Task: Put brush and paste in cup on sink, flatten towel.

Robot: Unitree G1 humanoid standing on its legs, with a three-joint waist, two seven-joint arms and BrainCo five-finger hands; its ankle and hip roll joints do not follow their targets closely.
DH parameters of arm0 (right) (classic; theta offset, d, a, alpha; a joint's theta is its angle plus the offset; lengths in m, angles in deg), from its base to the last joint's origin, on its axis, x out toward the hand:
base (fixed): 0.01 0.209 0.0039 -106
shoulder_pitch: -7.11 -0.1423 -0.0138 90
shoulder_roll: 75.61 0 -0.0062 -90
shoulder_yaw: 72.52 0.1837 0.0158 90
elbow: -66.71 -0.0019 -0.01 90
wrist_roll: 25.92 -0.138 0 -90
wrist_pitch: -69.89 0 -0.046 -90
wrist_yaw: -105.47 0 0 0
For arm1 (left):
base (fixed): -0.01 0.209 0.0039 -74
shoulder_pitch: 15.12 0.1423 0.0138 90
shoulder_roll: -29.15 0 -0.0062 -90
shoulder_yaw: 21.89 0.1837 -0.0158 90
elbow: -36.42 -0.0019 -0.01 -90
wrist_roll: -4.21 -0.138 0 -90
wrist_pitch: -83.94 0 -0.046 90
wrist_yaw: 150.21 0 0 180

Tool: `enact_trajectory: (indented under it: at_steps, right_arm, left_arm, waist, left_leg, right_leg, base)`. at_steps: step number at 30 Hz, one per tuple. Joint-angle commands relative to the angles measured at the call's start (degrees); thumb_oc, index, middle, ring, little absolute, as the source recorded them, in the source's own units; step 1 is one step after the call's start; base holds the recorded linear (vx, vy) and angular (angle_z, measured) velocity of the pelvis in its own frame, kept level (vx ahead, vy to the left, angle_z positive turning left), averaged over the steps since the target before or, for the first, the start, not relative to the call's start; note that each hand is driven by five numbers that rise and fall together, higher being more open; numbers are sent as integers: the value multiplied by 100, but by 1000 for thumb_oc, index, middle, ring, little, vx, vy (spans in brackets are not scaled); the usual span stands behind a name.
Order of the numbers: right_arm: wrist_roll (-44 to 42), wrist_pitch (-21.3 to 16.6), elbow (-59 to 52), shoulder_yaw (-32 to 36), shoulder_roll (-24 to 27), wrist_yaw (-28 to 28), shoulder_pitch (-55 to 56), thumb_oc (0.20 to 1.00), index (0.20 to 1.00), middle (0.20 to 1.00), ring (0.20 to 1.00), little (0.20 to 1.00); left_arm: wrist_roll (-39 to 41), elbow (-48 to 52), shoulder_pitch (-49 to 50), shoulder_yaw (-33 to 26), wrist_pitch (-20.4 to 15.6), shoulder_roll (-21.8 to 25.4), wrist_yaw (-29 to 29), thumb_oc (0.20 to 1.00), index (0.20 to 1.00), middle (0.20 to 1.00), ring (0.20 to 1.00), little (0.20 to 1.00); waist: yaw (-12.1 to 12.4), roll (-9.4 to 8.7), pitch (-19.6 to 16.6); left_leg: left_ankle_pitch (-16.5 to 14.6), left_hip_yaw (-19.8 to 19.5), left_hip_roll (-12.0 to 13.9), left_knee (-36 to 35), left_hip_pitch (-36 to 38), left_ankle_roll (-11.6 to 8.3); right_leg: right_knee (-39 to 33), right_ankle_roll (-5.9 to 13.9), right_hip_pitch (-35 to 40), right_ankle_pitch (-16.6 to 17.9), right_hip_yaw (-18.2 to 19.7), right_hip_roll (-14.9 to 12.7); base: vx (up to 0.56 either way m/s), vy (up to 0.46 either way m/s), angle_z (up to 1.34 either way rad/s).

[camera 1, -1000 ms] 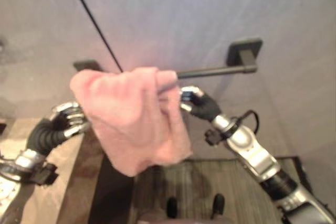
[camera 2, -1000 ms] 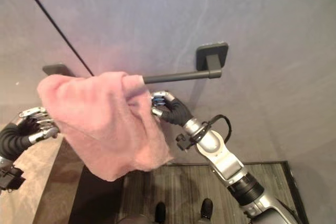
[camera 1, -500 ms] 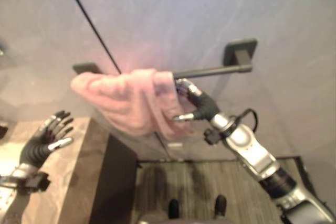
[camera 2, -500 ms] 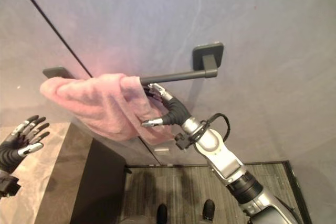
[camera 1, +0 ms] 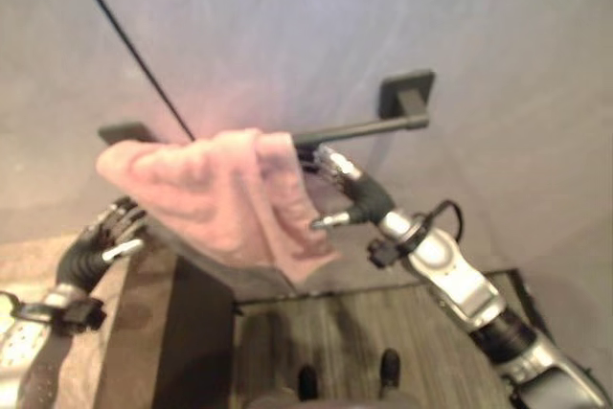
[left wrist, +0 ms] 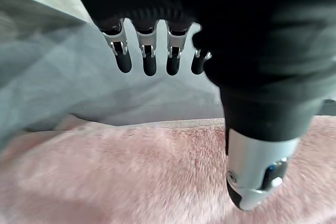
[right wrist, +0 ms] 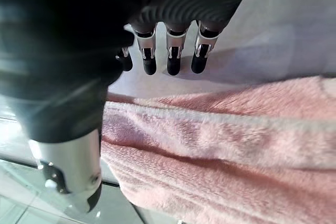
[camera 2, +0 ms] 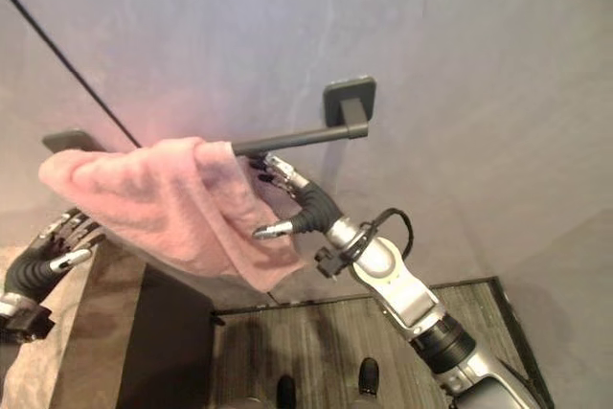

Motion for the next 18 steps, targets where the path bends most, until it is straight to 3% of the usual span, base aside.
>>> enact_trajectory:
  at_steps: [1, 5, 7, 8, 9, 11, 12, 13, 18]
  right_arm:
    - [-182, -218, -542, -186, 13, 61, -578, 1000, 1000, 1000, 1000, 1000]
    - [-169, -189, -577, -195, 80, 131, -549, 1000, 1000, 1000, 1000, 1000]
    - [-147, -169, -592, -183, 114, 167, -506, 1000, 1000, 1000, 1000, 1000]
    - [-138, -163, -612, -188, 142, 195, -493, 1000, 1000, 1000, 1000, 1000]
    - [-133, -154, -634, -182, 163, 212, -472, 1000, 1000, 1000, 1000, 1000]
    - [-123, -143, -660, -185, 191, 233, -450, 1000, 1000, 1000, 1000, 1000]
    - [-127, -113, -703, -195, 262, 304, -417, 1000, 1000, 1000, 1000, 1000]
    - [-128, -97, -724, -197, 294, 334, -408, 1000, 1000, 1000, 1000, 1000]
    - [-72, -1, -790, -277, 410, 464, -418, 1000, 1000, 1000, 1000, 1000]
  left_arm:
    - [19, -62, -371, -37, -324, 661, 17, 1000, 1000, 1000, 1000, 1000]
    - [-17, -24, -433, -117, -367, 785, 0, 1000, 1000, 1000, 1000, 1000]
    - [-50, -81, -468, -117, -369, 811, -3, 743, 743, 743, 743, 743]
    - [-49, -82, -474, -104, -363, 826, 21, 526, 526, 526, 526, 526]
    - [-66, -78, -463, -120, -360, 825, 27, 464, 464, 464, 464, 464]
    - [-77, -64, -454, -144, -369, 818, 26, 423, 423, 423, 423, 423]
    - [-89, -42, -455, -168, -375, 828, 38, 269, 269, 269, 269, 269]
    - [-117, -54, -469, -166, -375, 835, 41, 200, 200, 200, 200, 200]
    - [-163, -17, -514, -142, -346, 874, 59, 200, 200, 200, 200, 200]
  waist:
    - [-24, -153, 103]
    - [-53, -172, 104]
    - [-68, -180, 98]
    - [-82, -186, 95]
    - [-95, -192, 95]
    - [-108, -195, 96]
    - [-131, -206, 102]
    - [-137, -212, 99]
    - [-182, -231, 82]
  left_leg:
    - [-398, 332, -134, 75, -5, 361]
    - [-420, 442, -155, 75, -48, 379]
    - [-436, 494, -172, 75, -66, 392]
    - [-443, 512, -180, 75, -72, 398]
    - [-449, 525, -187, 75, -78, 402]
    - [-455, 546, -190, 75, -81, 405]
    - [-467, 573, -207, 75, -90, 415]
    - [-471, 577, -213, 75, -97, 419]
    - [-490, 570, -255, 75, -102, 448]
  right_leg:
    - [-2, 491, 361, -159, -190, -489]
    - [-2, 526, 247, -85, -102, -494]
    - [-2, 545, 195, -39, -61, -500]
    - [-2, 556, 172, -5, -36, -503]
    - [-2, 569, 154, 23, -15, -507]
    - [-2, 578, 135, 26, -2, -512]
    - [-2, 589, 105, 48, 20, -520]
    - [-2, 593, 98, 53, 19, -526]
    - [-2, 620, 87, 88, 23, -555]
  base:
    - [16, 75, -15]
    - [20, 73, -12]
    - [28, 67, -14]
    - [21, 38, -13]
    - [29, 60, -9]
    - [20, 51, -8]
    - [19, 53, -17]
    - [26, 72, -21]
    - [13, 40, -6]
